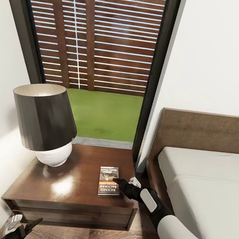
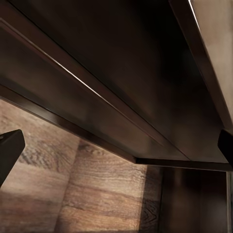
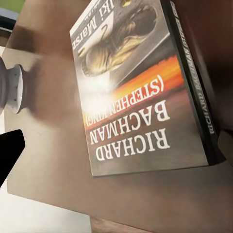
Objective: In the bedroom, move the book from the bed onto either nightstand, and place the two sandals side by side next to the bed.
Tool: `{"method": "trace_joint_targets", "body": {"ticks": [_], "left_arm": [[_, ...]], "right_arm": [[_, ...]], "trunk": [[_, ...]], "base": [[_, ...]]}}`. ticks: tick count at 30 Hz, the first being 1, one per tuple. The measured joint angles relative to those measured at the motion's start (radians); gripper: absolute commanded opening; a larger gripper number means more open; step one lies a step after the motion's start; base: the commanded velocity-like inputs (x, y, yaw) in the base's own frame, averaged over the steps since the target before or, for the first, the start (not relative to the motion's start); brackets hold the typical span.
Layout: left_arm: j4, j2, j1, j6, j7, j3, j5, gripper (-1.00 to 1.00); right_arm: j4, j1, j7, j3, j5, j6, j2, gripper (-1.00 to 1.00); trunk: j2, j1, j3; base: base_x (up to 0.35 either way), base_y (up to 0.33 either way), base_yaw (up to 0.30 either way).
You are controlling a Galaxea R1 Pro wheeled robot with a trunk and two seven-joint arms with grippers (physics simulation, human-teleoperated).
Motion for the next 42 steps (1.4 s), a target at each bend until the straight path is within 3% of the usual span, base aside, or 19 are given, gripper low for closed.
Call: {"method": "trace_joint_targets", "body": {"ticks": [21,42], "left_arm": [[0.000,0.000,0.000,0.000,0.000,0.000,0.000,1.00],[0.000,0.000,0.000,-0.002,0.002,0.000,-0.001,1.00]], "right_arm": [[0.000,0.000,0.000,0.000,0.000,0.000,0.000,1.00],[0.000,0.000,0.000,0.000,0.000,0.000,0.000,1.00]], "trunk": [[0.000,0.000,0.000],[0.000,0.000,0.000]], "base": [[-0.020,0.000,0.000],[-0.179,0.000,0.000]]}}
